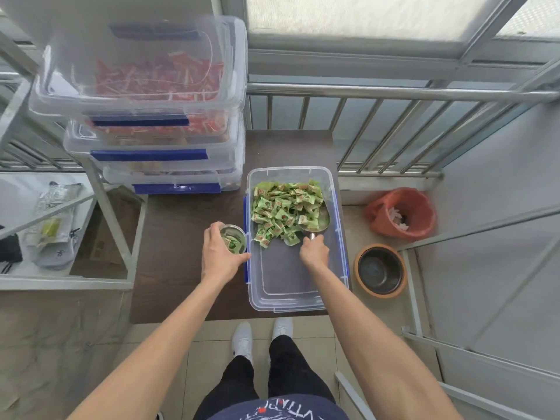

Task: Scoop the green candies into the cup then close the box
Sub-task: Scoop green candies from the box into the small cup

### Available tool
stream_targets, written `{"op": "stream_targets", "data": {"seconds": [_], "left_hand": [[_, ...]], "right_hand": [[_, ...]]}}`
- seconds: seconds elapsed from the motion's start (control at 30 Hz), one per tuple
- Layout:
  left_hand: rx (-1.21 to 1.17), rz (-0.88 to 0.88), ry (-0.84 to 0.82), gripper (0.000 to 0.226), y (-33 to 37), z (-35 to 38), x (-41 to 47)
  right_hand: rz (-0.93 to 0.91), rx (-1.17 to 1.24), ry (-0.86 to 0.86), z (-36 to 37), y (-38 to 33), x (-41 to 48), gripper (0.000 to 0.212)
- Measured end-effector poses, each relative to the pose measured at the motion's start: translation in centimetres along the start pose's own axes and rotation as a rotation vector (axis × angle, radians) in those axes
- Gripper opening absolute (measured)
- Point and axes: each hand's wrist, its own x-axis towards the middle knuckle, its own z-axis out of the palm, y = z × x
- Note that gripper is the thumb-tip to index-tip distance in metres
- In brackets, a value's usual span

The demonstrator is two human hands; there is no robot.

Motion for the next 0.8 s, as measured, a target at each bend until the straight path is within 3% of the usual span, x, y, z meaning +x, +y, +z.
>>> {"op": "stream_targets", "data": {"seconds": [0.33,0.6,0.8], "left_hand": [[-0.013,0.022,-0.022,0.095,-0.1,-0.4,-0.3],[0.009,0.121,-0.134,0.098,-0.8,-2.1,-1.3],[-0.01,0.138,-0.124,0.092,-1.6,-3.0,-1.9]], "right_hand": [[-0.052,0.184,0.049,0.1,3.0,-0.5,0.031],[-0.188,0.183,0.099,0.0,4.5,-3.6,0.029],[-0.277,0.134,0.094,-0.4,4.6,-6.3,0.031]]}}
